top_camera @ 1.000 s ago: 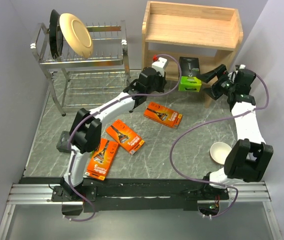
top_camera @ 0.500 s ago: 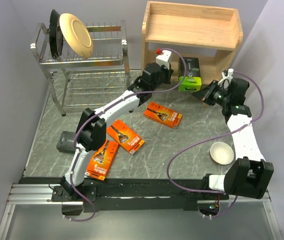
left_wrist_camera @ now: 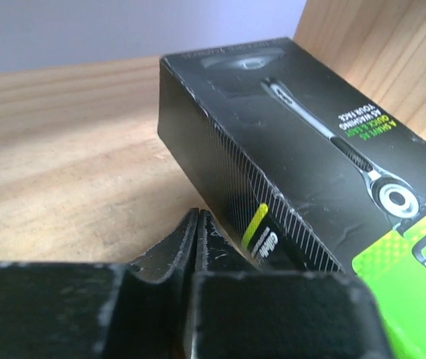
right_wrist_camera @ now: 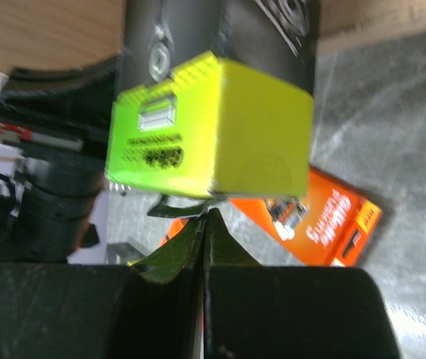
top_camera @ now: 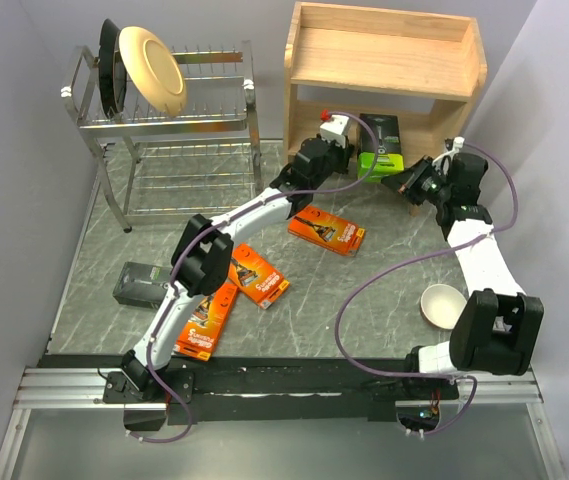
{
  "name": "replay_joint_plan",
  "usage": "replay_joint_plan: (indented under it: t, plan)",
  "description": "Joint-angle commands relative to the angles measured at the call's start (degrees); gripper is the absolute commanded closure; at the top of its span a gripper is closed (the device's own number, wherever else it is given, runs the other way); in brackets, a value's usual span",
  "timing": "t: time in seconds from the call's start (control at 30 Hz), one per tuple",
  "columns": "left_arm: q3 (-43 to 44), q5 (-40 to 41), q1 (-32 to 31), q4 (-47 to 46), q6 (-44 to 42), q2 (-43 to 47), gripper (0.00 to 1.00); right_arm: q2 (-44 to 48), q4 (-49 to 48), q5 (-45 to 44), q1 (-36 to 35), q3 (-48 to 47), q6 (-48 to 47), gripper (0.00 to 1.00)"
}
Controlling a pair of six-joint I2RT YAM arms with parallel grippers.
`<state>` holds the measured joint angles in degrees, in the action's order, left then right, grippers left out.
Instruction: Place and organize the shaving razors onto the shelf
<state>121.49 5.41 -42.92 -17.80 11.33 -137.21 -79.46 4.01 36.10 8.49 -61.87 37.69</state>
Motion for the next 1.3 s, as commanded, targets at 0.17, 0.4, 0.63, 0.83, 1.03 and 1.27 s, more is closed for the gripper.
replay_joint_plan:
  t: [0.17,0.4,0.63,0.83,1.03,1.27]
  plan:
    - [2.00,4.43,-0.76,-7.51,-2.98,-0.43,0.78,-3.50,-8.84,-1.73,-1.19,-1.15,4.76,1.00]
    - [1.82,3.91,-1.03,-10.14,-4.56,-1.57,0.44,-7.99,-9.11,-1.47,-2.69,-5.89,4.32,0.99]
    - [6.56,1.71,-1.47,-13.13,-5.18,-5.79,0.38,-1.94,-4.45,2.40,-0.59,-5.29,2.21,0.90]
    - [9.28,0.57,-2.87,-14.63,-4.13,-8.07,0.37,4.84,1.44,0.38,1.44,-1.95,-2.18,0.89]
    - [12.27,0.66,-4.01,-17.17,-4.92,-10.80,0.35,7.39,4.68,-1.02,3.55,-0.54,-4.29,0.89]
    - [15.53,1.53,-5.34,-19.81,-5.27,-13.78,0.31,8.80,7.41,-2.08,7.33,0.69,-5.61,0.89]
